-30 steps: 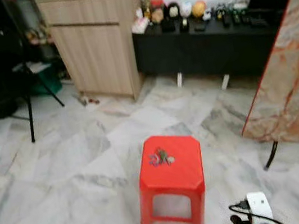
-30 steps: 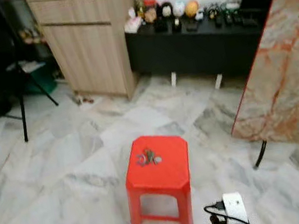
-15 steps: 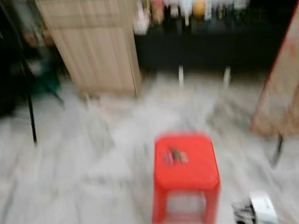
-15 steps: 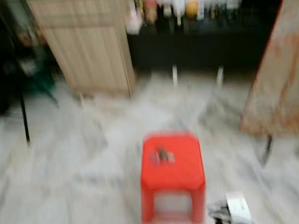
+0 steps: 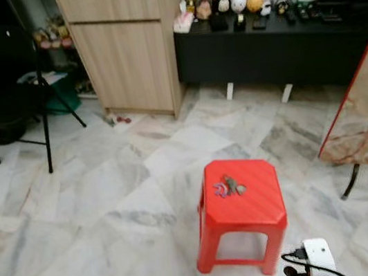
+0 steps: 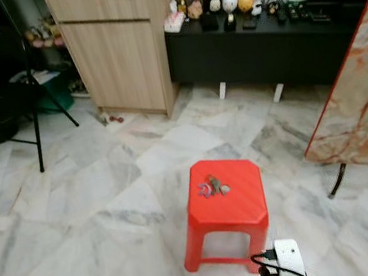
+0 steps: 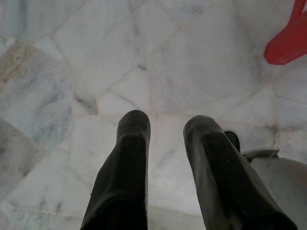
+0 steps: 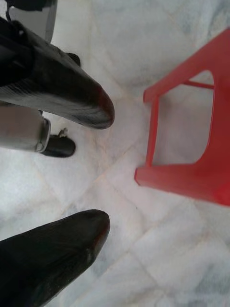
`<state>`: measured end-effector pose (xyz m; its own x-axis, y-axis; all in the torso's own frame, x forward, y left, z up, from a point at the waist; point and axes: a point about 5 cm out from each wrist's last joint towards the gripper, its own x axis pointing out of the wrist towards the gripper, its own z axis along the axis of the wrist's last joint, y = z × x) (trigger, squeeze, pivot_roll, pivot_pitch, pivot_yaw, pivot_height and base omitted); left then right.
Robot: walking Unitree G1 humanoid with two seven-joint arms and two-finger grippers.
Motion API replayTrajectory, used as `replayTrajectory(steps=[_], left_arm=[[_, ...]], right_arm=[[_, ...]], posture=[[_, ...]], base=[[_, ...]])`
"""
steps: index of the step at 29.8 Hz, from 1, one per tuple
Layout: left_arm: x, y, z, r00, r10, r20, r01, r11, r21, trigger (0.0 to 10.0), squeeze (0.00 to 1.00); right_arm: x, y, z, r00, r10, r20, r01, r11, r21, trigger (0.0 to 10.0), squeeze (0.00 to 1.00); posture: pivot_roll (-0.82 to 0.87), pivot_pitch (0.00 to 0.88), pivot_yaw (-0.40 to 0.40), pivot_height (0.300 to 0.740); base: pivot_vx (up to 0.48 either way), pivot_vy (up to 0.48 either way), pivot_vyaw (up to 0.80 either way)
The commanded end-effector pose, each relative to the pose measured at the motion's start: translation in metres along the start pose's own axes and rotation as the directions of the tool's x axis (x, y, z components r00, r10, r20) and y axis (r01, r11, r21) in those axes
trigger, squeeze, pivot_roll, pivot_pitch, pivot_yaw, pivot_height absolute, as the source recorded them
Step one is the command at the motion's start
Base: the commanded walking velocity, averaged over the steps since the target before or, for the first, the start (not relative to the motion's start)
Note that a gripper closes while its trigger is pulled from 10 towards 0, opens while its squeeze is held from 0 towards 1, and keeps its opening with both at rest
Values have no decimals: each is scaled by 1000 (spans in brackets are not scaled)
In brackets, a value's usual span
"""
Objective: Hang keys on a hook
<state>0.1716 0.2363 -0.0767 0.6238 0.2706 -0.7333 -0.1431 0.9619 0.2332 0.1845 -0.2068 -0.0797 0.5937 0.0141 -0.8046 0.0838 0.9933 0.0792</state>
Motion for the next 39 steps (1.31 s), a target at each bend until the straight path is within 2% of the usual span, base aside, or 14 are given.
replayTrajectory(steps=[1,27,32,39], left_arm=[[-1,3,-4,1000,-1,-9,1,1000,6,10000,0],[-5,0,-19,998,-8,-67,8,1000,4,10000,0],[-5,-1,-21,997,-11,-73,11,1000,7,10000,0],[-5,0,-21,997,-12,-77,13,1000,14,10000,0]], right_arm=[[0,-2,2,1000,-11,7,11,1000,1,10000,0],[-1,-6,0,999,-48,6,48,999,13,10000,0],[-1,-6,-1,999,-40,2,40,999,3,10000,0],[-1,-6,0,999,-42,7,42,999,0,10000,0]], posture=[[88,14,-27,740],[66,25,-29,740],[69,25,-29,740],[69,13,-26,740]], base=[[0,0,0],[0,0,0],[0,0,-716],[0,0,0]])
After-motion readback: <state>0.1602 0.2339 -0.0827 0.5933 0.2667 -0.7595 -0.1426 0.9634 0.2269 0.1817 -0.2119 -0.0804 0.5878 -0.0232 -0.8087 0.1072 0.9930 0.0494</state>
